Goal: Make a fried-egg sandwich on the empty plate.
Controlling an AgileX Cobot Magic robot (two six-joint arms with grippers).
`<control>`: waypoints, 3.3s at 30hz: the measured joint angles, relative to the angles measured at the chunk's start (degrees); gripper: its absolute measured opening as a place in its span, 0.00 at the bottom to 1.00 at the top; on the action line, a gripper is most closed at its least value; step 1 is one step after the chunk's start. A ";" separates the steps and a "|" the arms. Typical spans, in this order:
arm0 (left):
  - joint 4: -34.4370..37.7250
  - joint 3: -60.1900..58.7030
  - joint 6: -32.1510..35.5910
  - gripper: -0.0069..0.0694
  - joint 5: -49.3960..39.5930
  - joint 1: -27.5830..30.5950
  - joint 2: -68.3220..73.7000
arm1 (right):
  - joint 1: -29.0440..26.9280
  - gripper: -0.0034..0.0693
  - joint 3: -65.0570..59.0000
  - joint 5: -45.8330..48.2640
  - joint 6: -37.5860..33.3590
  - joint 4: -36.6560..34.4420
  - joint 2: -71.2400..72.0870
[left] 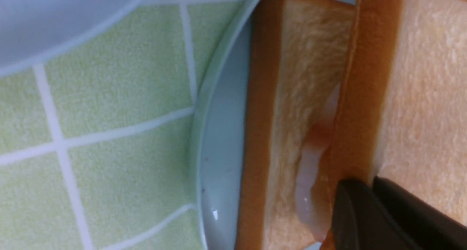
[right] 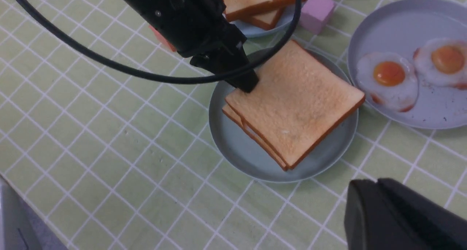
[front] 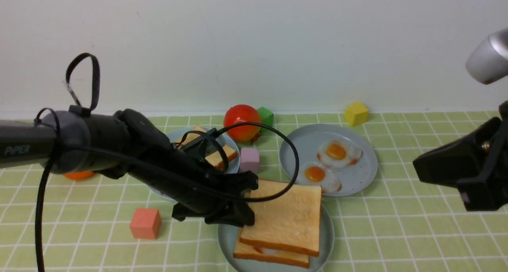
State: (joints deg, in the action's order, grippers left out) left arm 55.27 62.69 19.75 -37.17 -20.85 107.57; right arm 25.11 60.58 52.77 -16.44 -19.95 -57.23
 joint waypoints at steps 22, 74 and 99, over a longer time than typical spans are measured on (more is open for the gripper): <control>-13.05 7.30 -10.08 0.74 -16.58 1.18 -4.57 | 0.00 0.18 -13.38 -7.12 7.52 7.54 29.07; -58.26 -38.29 -34.60 0.07 -0.79 2.41 -106.76 | 0.00 0.24 -46.18 -29.46 8.65 7.76 52.75; -56.89 -64.32 -34.27 0.08 15.15 17.70 -108.17 | 0.00 0.28 -46.84 -29.37 8.65 7.76 52.75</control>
State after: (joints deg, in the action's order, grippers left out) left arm -1.62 -1.63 -14.53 -22.02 -3.16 -0.60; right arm 25.11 13.75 23.40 -7.79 -12.19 -4.48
